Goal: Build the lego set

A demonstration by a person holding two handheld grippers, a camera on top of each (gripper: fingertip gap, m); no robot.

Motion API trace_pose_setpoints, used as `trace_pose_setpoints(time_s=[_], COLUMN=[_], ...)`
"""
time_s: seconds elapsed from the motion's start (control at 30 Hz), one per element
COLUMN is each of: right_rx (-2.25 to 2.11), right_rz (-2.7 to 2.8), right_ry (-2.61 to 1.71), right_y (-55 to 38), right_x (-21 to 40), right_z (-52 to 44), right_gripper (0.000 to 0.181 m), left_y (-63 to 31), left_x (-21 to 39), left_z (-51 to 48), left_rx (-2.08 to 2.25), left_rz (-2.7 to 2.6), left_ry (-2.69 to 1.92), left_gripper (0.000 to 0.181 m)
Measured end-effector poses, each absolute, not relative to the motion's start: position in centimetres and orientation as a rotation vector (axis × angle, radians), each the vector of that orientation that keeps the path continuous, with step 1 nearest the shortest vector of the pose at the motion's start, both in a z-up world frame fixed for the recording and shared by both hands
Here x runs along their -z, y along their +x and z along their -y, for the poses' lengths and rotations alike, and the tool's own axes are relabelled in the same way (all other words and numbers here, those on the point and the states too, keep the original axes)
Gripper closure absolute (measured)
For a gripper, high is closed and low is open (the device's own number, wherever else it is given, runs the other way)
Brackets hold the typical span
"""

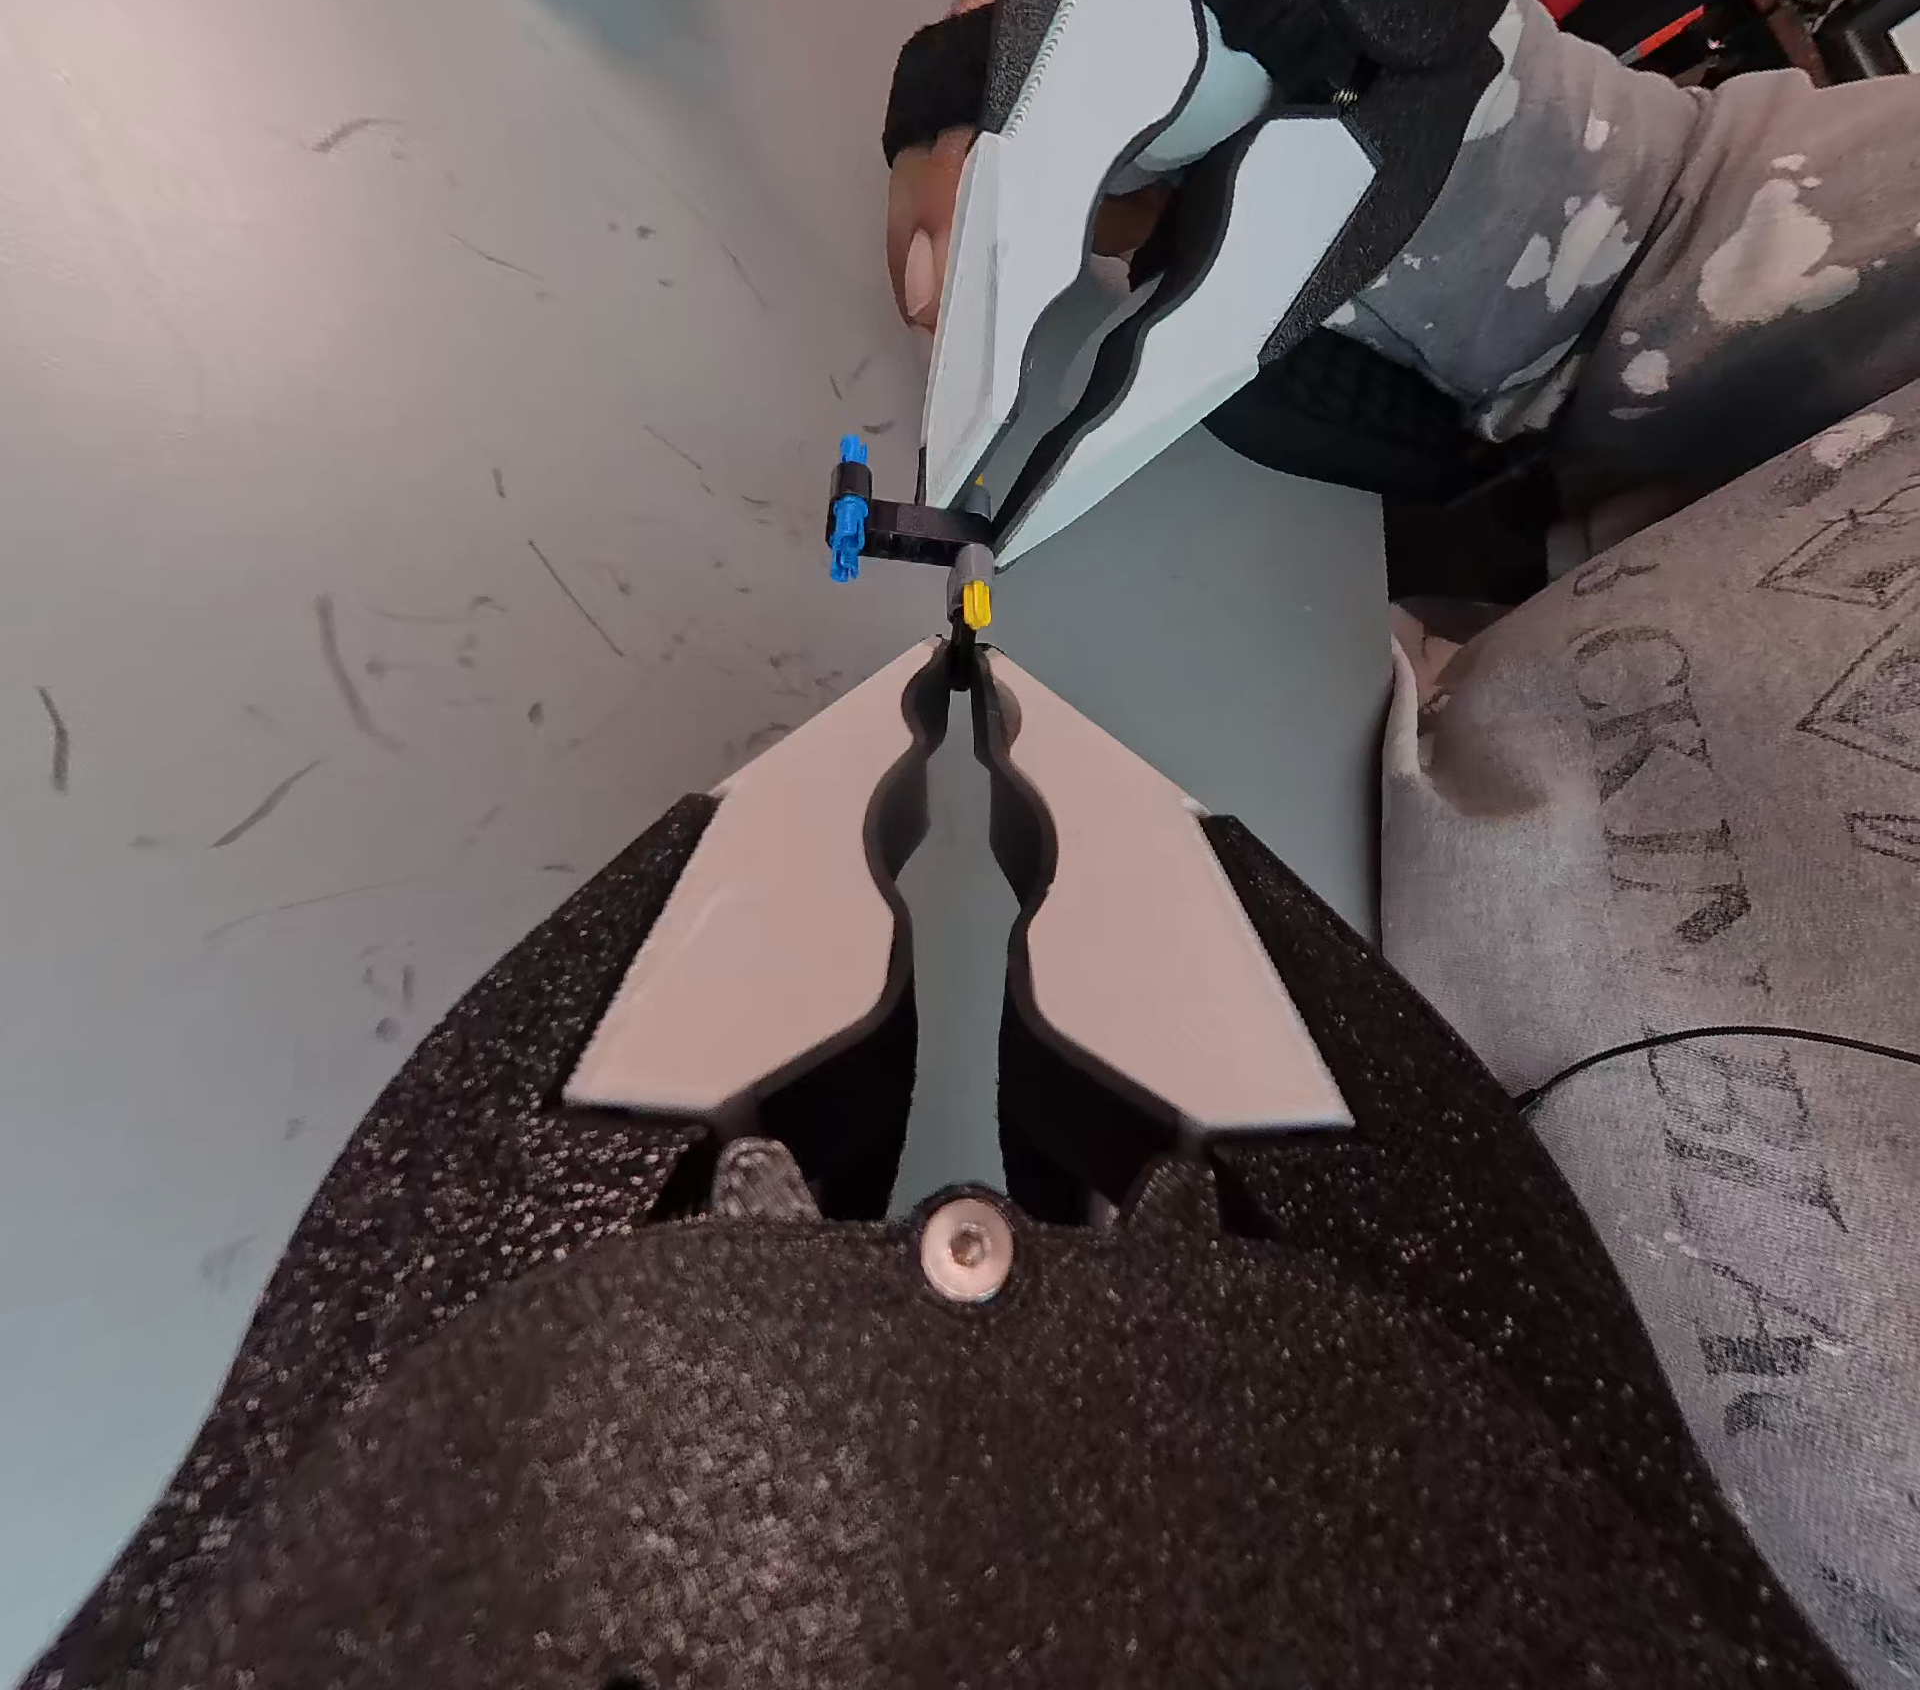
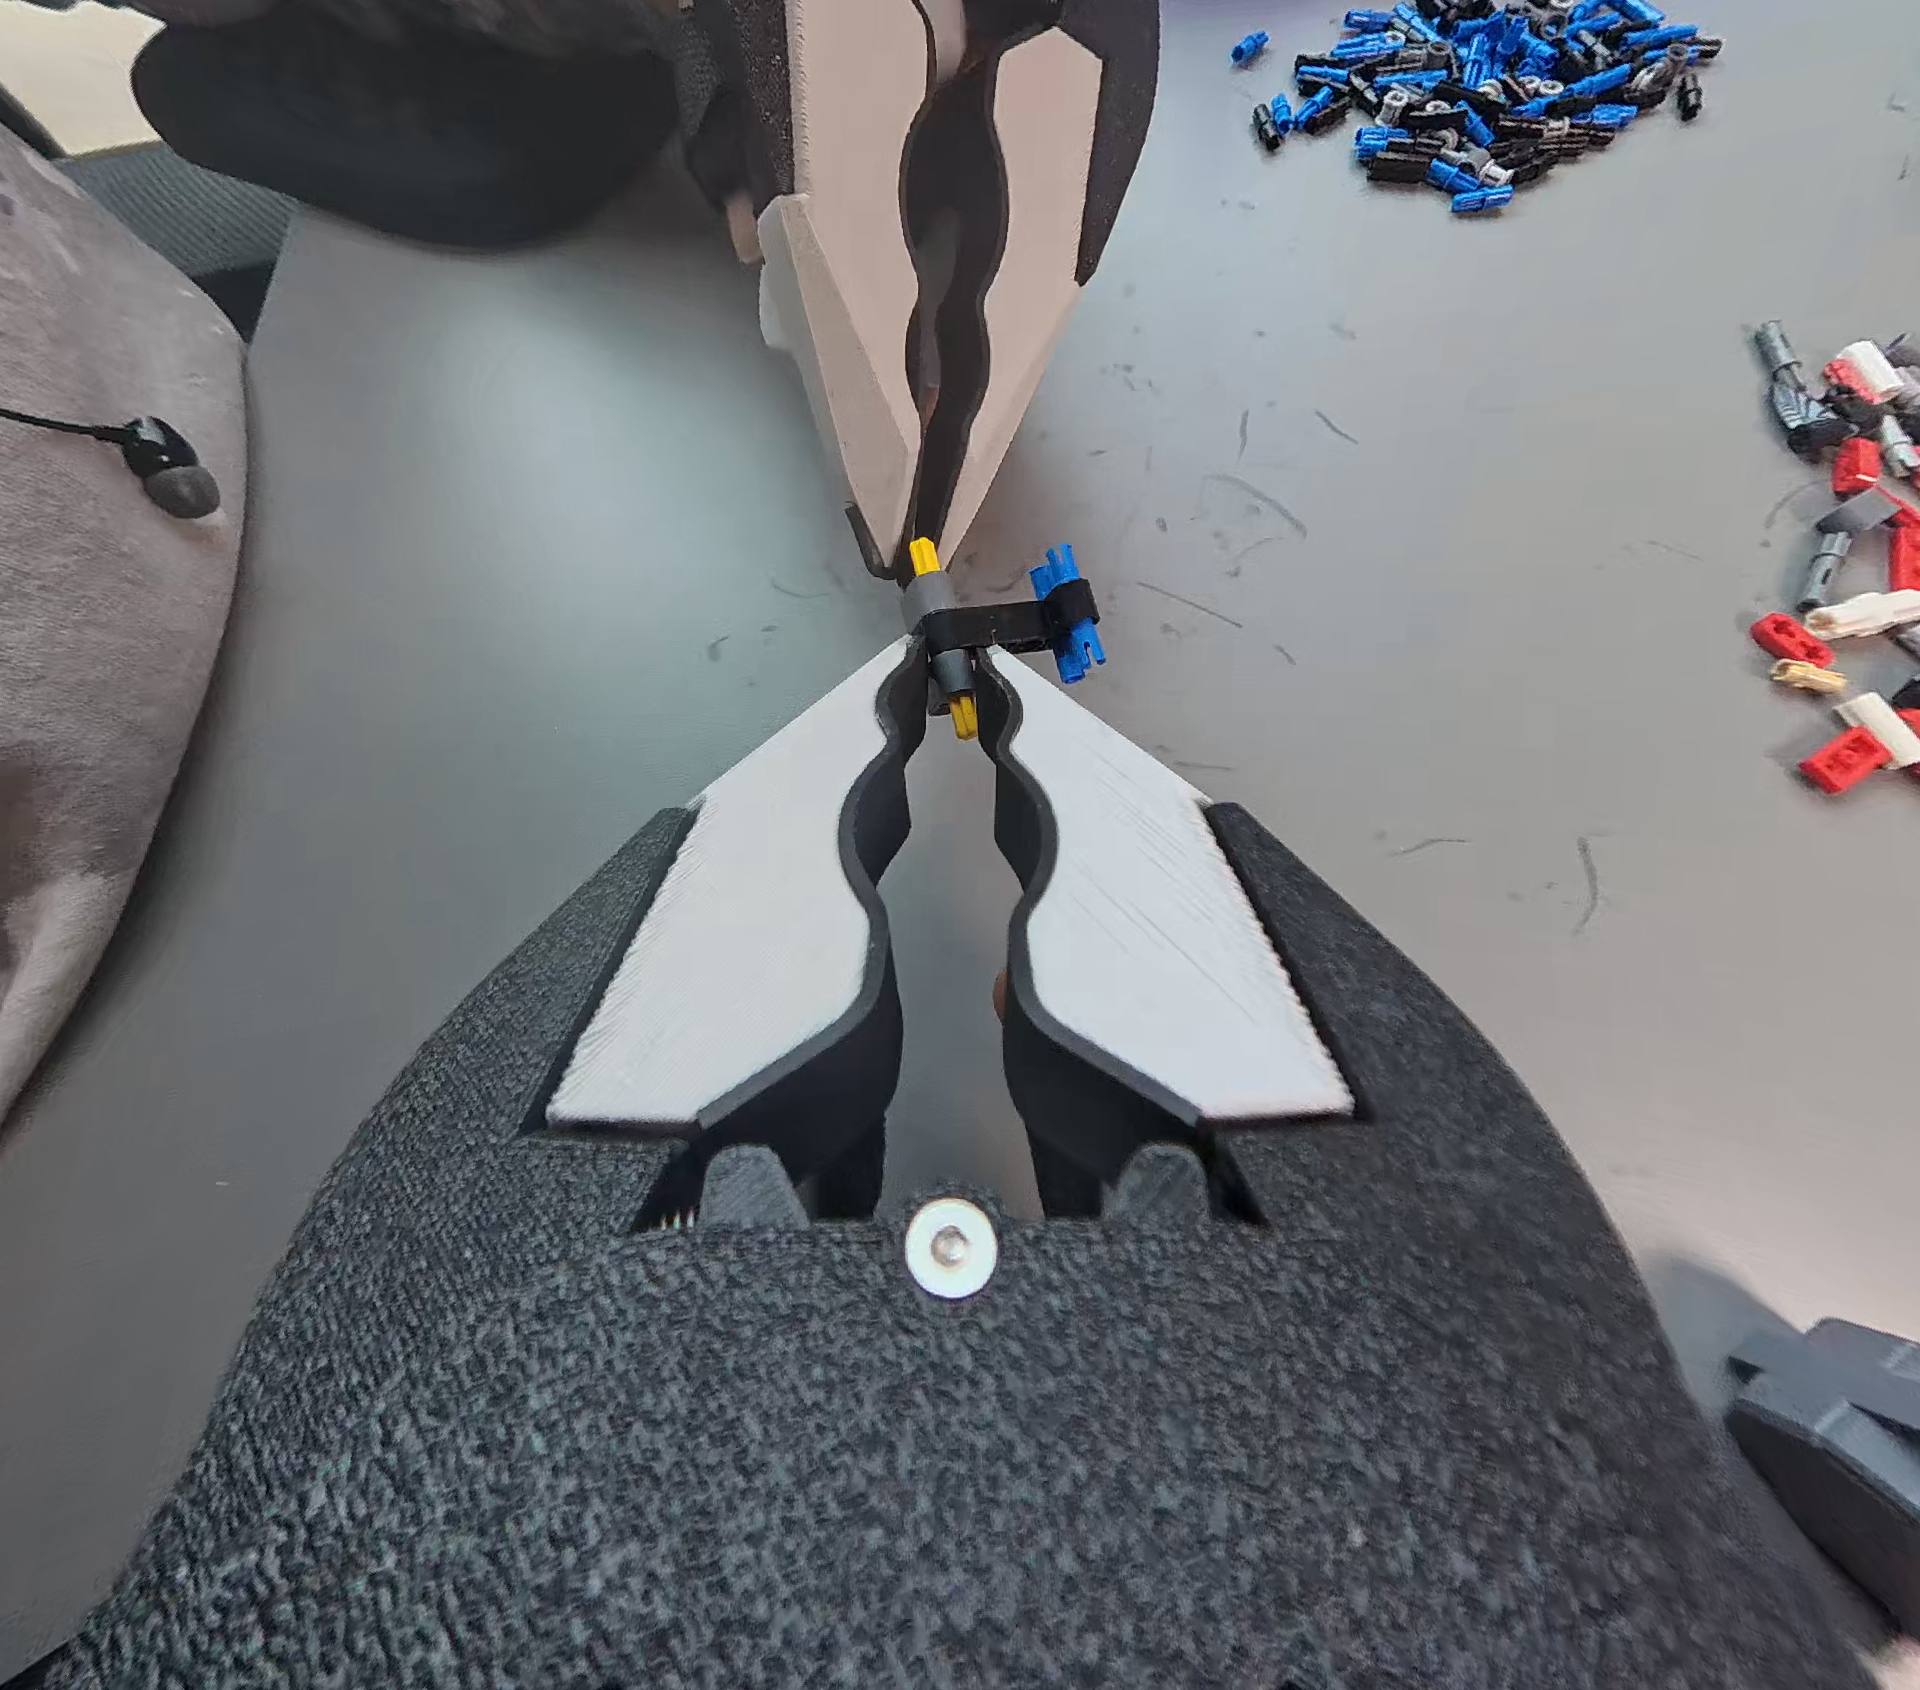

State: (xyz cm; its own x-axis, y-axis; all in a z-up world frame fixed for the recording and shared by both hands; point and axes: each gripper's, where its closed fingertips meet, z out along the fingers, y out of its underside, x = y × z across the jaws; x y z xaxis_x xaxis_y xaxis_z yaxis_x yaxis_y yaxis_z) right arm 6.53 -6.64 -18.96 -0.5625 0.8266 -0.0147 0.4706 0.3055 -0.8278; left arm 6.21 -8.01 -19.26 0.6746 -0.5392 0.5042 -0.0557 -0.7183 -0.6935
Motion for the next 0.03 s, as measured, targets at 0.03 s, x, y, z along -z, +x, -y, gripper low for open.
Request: trace_pose_setpoints(time_s=[0.03], right_rx=[-1.129], right_rz=[2.159], right_ry=[-1.14], right_y=[6.45], right_x=[18.94], right_z=[6.54], right_gripper=[0.173], left_y=[6.14], left_x=[19.27], left_z=[7.92], left_rx=[0.944], left_rz=[-0.443], left_ry=[-2.228], left_gripper=[0.181])
